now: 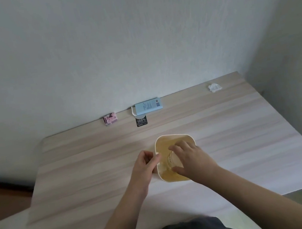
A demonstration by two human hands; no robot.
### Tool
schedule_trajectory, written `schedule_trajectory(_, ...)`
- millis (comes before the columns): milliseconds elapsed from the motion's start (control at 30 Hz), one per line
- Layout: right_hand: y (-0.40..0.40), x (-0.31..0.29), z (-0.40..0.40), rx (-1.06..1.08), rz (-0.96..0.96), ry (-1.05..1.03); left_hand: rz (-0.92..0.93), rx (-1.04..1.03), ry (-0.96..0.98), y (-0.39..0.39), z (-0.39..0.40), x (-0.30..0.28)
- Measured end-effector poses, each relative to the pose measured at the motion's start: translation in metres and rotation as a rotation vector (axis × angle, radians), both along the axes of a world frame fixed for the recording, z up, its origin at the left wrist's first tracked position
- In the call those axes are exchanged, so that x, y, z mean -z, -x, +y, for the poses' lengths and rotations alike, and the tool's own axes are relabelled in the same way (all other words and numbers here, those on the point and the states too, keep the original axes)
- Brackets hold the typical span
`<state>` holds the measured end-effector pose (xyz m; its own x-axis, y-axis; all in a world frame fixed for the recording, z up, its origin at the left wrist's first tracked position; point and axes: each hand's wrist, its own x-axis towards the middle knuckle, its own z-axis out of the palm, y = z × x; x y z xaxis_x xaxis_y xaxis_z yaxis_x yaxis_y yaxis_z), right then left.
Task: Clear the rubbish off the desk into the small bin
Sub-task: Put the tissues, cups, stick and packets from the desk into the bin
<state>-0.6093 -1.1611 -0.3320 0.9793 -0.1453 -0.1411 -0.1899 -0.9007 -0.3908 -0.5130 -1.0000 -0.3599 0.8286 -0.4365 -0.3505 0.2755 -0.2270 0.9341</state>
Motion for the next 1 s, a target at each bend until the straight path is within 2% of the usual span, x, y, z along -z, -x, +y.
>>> schedule_trajectory(300,-0.014,-0.001,0.007,-0.078,-0.007,-0.03,0.001,-0.047,0.014,-0.005,0.017,-0.006)
schedule_trajectory(600,-0.036,-0.012,0.025,-0.062,-0.177,-0.03,0.017,-0.103,0.006,-0.028,0.053,-0.003)
schedule_trajectory(800,-0.07,-0.025,0.041,-0.028,-0.255,-0.011,0.048,-0.151,0.019,-0.066,0.094,0.005)
schedule_trajectory(1000,-0.127,-0.033,0.056,0.009,-0.253,0.045,0.045,-0.149,0.035,-0.103,0.142,0.008)
